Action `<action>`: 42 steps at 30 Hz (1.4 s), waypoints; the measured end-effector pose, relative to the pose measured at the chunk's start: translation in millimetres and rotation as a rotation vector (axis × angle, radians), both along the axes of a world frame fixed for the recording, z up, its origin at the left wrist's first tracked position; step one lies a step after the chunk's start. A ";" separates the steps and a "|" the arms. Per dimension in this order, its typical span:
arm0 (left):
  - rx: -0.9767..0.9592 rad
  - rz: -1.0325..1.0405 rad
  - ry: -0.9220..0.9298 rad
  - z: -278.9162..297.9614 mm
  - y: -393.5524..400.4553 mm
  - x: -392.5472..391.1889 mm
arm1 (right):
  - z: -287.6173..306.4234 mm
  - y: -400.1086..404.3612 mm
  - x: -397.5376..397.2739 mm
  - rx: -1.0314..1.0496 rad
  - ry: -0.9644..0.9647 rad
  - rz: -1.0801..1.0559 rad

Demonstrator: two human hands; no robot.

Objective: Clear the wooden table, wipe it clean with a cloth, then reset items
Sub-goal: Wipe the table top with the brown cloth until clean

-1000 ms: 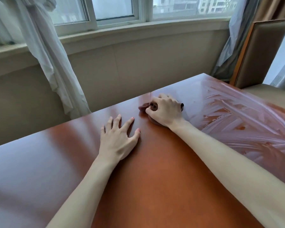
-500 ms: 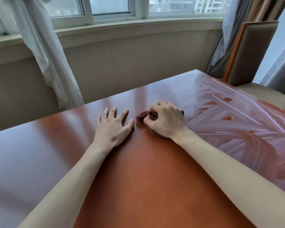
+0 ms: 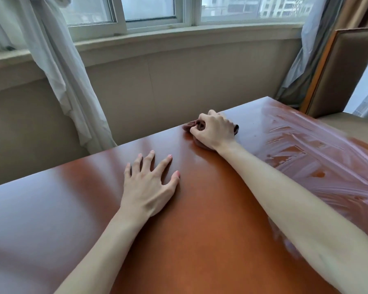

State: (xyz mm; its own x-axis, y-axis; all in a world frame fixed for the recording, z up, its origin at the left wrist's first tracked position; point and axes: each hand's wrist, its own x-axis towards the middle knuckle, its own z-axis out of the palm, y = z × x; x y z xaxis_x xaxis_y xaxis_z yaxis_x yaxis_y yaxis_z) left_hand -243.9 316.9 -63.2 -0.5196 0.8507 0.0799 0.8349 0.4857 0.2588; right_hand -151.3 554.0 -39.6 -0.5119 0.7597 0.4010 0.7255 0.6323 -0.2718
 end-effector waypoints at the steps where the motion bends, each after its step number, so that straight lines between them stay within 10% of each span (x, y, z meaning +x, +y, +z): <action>1: -0.005 -0.002 -0.001 -0.4 -0.1 -0.2 | 0.0 -23.6 16.9 -0.007 -0.002 0.027; 10: -0.050 -0.004 0.000 6.0 -5.4 5.0 | -5.0 -199.1 155.6 0.100 0.048 0.312; 28: -0.015 0.025 0.039 1.9 0.4 0.8 | 1.1 78.4 -42.9 -0.013 0.001 -0.087; 42: -0.128 -0.004 0.073 20.9 6.7 5.7 | -8.8 -189.3 142.3 0.104 0.036 0.187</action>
State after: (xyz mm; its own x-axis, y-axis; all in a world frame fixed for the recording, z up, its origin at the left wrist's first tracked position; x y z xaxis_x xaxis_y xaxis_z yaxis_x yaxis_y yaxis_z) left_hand -238.2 323.6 -42.2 -0.5129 0.8584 0.0077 0.8513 0.5074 0.1336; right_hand -9.1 364.7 -48.4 -0.6238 0.6067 0.4927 0.5838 0.7809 -0.2222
